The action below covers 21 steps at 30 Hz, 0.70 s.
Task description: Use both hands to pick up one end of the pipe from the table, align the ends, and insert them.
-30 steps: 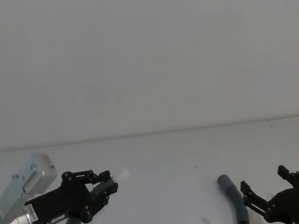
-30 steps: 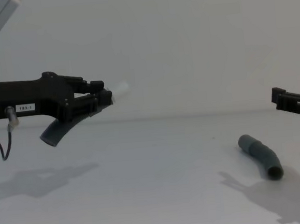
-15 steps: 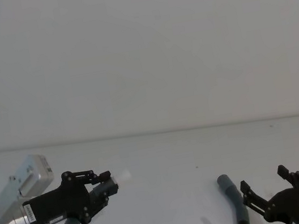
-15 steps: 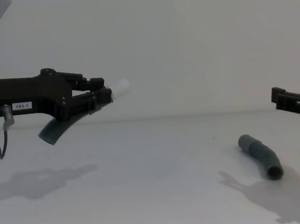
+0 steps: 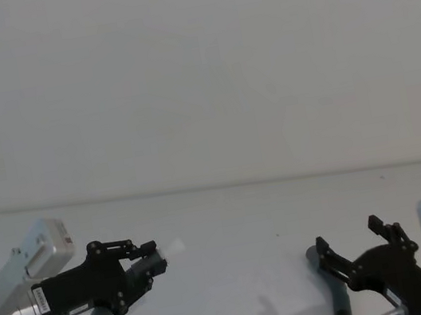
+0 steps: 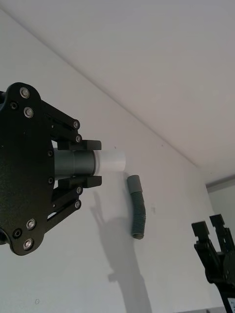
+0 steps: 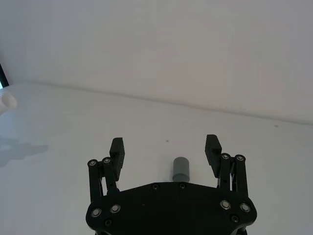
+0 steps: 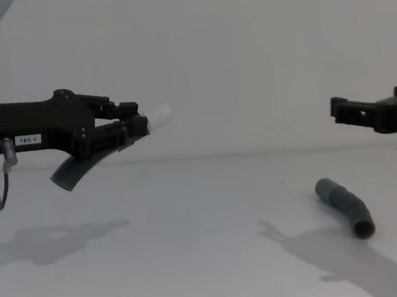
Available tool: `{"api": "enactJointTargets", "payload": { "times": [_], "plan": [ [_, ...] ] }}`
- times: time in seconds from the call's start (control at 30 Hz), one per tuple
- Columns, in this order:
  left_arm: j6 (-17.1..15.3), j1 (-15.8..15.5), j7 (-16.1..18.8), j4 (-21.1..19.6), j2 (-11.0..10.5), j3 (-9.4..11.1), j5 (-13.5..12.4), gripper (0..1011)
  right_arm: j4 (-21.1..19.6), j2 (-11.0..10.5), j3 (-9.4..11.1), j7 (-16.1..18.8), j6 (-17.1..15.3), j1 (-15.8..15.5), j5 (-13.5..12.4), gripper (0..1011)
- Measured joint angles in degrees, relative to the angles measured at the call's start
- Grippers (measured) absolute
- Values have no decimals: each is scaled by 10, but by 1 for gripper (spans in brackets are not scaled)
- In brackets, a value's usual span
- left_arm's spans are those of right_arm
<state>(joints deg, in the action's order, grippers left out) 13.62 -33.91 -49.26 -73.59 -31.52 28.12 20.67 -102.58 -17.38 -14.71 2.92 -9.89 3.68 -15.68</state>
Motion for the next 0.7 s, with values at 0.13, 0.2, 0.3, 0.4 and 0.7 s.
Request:
{"api": "enactJointTargets", "payload": {
  "times": [0.13, 0.2, 0.3, 0.4, 0.7],
  "plan": [
    [1, 0, -1, 0, 0, 0, 0, 274, -4, 6, -9, -10, -52, 22, 9, 1003],
    [1, 0, -1, 0, 0, 0, 0, 274, -5, 7, -12, -13, -70, 29, 12, 1003],
    [1, 0, -1, 0, 0, 0, 1, 274, -7, 10, -19, -21, -108, 44, 20, 1003],
    [1, 0, -1, 0, -1, 0, 1, 274, -10, 12, -25, -28, -143, 56, 27, 1003],
    [2, 0, -2, 0, -1, 0, 1, 274, -16, 24, -30, -51, -245, 78, 41, 1003]
  ]
}}
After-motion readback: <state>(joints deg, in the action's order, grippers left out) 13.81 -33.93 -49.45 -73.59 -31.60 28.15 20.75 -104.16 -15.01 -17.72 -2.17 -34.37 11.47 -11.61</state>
